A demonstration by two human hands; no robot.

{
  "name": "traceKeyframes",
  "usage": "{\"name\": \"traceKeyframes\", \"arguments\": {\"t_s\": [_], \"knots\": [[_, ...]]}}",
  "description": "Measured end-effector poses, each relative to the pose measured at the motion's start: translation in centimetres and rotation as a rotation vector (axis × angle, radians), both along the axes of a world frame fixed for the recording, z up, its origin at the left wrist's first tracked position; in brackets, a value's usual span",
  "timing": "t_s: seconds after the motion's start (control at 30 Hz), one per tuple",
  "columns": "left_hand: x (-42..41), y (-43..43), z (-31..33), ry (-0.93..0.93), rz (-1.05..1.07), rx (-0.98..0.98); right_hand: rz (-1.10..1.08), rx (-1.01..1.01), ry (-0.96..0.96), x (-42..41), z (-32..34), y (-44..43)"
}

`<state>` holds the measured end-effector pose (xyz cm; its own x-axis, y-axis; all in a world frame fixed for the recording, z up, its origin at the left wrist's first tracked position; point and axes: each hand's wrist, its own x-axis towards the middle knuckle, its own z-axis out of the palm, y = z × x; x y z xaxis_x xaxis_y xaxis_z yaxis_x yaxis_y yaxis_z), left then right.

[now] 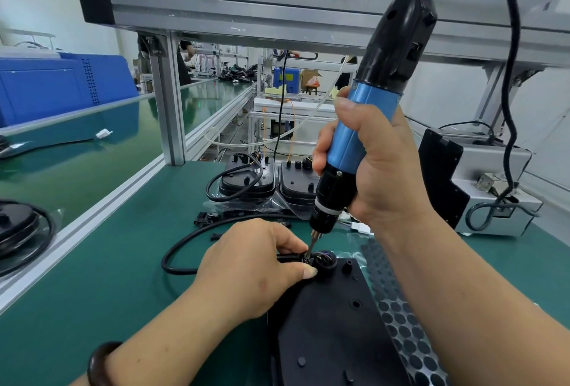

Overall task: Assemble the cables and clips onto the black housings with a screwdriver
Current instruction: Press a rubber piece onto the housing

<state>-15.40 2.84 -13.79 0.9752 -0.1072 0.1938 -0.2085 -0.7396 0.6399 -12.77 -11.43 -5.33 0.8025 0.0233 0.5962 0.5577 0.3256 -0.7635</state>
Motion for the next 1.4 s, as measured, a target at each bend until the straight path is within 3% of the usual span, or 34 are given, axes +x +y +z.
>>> {"name": "traceKeyframes", "arguments": {"t_s": [1.4], "knots": [[0.18,0.12,0.04,-0.016,-0.01,0.009,0.04,-0.038,-0.012,0.03,0.0,0.4]]}}
